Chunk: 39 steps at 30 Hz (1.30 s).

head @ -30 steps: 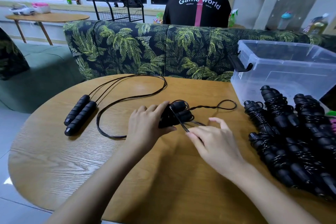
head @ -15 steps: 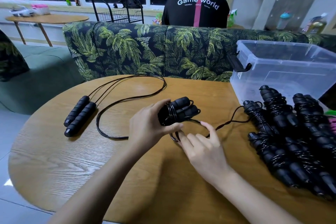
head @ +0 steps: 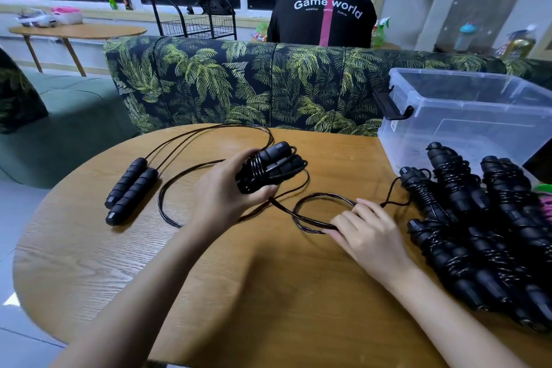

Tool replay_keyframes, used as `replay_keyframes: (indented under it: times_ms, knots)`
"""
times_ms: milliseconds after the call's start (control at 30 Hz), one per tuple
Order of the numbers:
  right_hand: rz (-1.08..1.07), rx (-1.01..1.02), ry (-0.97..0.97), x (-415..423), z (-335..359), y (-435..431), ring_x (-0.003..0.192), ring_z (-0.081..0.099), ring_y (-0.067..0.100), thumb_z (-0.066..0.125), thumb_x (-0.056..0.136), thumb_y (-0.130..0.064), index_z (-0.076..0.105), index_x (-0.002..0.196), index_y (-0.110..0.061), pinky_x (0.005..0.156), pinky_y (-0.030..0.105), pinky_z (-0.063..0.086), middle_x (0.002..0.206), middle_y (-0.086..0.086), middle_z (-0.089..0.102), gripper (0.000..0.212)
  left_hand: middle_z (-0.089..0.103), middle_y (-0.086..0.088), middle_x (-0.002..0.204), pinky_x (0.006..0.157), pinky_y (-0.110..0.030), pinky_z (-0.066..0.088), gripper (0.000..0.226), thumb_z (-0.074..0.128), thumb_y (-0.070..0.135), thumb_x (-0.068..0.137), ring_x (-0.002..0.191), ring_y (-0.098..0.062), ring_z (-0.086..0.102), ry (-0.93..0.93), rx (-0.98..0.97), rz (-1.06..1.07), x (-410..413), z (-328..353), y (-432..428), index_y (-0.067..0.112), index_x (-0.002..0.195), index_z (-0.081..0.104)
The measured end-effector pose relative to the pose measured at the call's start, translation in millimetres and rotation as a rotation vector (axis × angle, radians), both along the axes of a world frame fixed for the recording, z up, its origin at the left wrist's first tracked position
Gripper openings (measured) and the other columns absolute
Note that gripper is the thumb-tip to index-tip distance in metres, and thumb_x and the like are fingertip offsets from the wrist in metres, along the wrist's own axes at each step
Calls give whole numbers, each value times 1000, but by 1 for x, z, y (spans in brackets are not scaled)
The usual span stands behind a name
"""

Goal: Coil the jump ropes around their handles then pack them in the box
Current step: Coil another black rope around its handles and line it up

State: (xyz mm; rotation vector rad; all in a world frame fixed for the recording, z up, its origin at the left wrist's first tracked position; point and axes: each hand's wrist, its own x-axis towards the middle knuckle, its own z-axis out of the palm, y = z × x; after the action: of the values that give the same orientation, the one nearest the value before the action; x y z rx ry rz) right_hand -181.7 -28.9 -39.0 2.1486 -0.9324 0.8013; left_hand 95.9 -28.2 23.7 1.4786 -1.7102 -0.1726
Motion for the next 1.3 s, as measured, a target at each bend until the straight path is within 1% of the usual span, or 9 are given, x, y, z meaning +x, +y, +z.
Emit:
replay_keyframes:
  times_ms: [133,267,367,600,767,933,1067,1167,1300]
  knots:
    - [42,114,-11,-11,3,-6,65,52,17,46,103,-42,62,75,-18,93,40,54,68,-7,57,41,70,8,110,80,-37,57,82,61,71,62,97,-12,66,5,-9,-39,10,2,1,30,133,56]
    - [106,629,-209,-17,13,-12,84,55,12,38,99,-57,58,86,-33,77,45,55,80,-16,59,34,70,6,112,82,-41,56,79,64,68,64,100,-14,66,7,3,-86,17,-5,-1,30,133,56]
    - [70,968,-420,-18,21,-20,88,52,11,57,94,-46,59,81,-48,81,39,45,85,-11,53,13,70,6,112,85,-45,56,74,69,66,65,102,-17,67,32,0,-142,24,-14,-5,39,132,51]
    - [193,1254,-564,-12,62,-39,66,44,3,54,87,-46,65,67,-23,72,22,33,65,-11,53,32,68,4,115,87,-47,54,69,70,58,68,104,-22,65,-36,-74,-237,28,-13,-3,42,131,46]
    - [47,1388,-575,2,83,-58,66,53,-5,56,97,-37,64,69,-18,85,29,37,60,-18,58,34,67,7,111,82,-39,50,76,66,64,74,95,-19,61,-494,-226,-324,16,-6,8,28,137,45]
    - [36,1341,-540,30,112,-69,67,54,-3,59,97,-34,66,67,-19,86,31,41,61,-18,58,34,69,6,90,72,-30,35,81,56,75,70,80,-17,57,-829,-306,-278,-11,-1,18,15,124,53]
    - [75,1173,-571,44,121,-58,74,56,30,62,90,-49,70,62,-28,90,44,45,71,12,66,37,66,4,78,60,-32,44,71,76,69,57,69,-19,58,-932,-265,-138,-16,0,16,15,102,63]
    - [76,1060,-523,55,122,-28,54,49,6,59,93,-46,71,68,-28,79,31,37,50,-12,57,33,67,1,77,58,-34,47,67,82,61,54,67,-24,59,-894,-192,-36,-16,3,8,14,98,64]
    - [-8,911,-449,63,112,14,49,37,6,53,99,-30,70,81,-23,68,28,22,46,-19,51,26,69,-3,79,58,-34,46,72,85,61,50,67,-28,60,-824,-191,73,-13,12,3,11,98,64]
